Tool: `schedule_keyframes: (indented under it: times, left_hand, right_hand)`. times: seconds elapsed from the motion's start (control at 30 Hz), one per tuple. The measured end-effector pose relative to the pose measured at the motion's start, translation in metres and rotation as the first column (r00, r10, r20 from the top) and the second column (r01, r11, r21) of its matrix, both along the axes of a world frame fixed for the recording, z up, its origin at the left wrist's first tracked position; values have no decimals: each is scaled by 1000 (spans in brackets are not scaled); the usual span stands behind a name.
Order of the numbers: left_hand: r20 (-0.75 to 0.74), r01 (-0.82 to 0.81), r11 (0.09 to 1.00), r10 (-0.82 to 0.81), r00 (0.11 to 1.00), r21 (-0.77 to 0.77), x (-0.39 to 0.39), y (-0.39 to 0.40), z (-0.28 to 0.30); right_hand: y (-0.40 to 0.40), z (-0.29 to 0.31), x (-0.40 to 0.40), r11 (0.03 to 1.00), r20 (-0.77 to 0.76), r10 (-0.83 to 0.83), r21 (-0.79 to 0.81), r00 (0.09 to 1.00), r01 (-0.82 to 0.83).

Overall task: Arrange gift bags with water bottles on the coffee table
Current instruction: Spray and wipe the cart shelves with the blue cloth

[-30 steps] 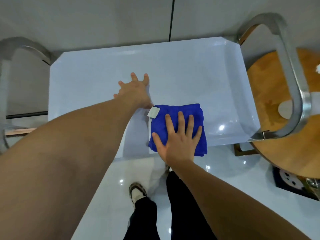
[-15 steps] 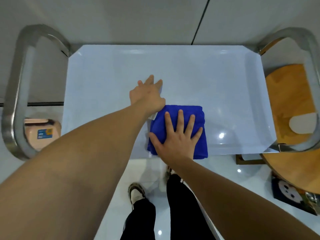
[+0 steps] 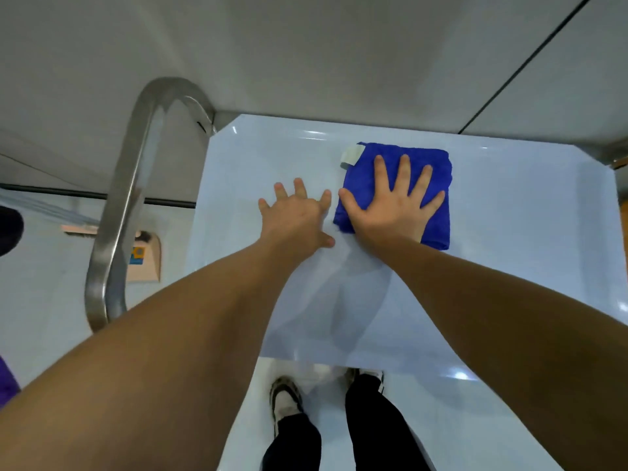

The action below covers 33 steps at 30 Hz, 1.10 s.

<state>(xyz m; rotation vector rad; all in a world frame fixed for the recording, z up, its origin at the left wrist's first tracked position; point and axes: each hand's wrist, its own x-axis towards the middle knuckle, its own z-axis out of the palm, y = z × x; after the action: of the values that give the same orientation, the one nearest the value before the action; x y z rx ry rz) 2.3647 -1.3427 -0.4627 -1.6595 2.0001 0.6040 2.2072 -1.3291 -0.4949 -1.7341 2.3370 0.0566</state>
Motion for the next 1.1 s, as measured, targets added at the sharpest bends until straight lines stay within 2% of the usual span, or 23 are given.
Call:
schedule_keyframes:
  times: [0.17, 0.43, 0.6, 0.73, 0.9, 1.1]
  left_hand:
    - [32, 46, 999, -46, 998, 5, -1, -3, 5]
    - [16, 59, 997, -60, 998, 43, 5, -2, 2]
    - [-12, 17, 999, -16, 1000, 43, 2, -3, 7]
    - [-38, -39, 999, 39, 999, -3, -1, -4, 5]
    - [-42, -34, 998, 31, 999, -53, 1, 0, 3]
    - [-9, 1, 999, -2, 1000, -54, 0, 1, 4]
  right_hand:
    - [-53, -2, 5, 1000, -16, -21, -24, 1000, 20]
    - [-41, 3, 5, 1000, 9, 11, -9, 1000, -11]
    - [7, 4, 7, 997, 11, 68, 21, 998, -68]
    - [70, 2, 24, 997, 28, 21, -78, 999, -19]
    - [129, 9, 38, 999, 81, -40, 23, 996, 38]
    - [201, 19, 84, 996, 133, -26, 84, 991, 15]
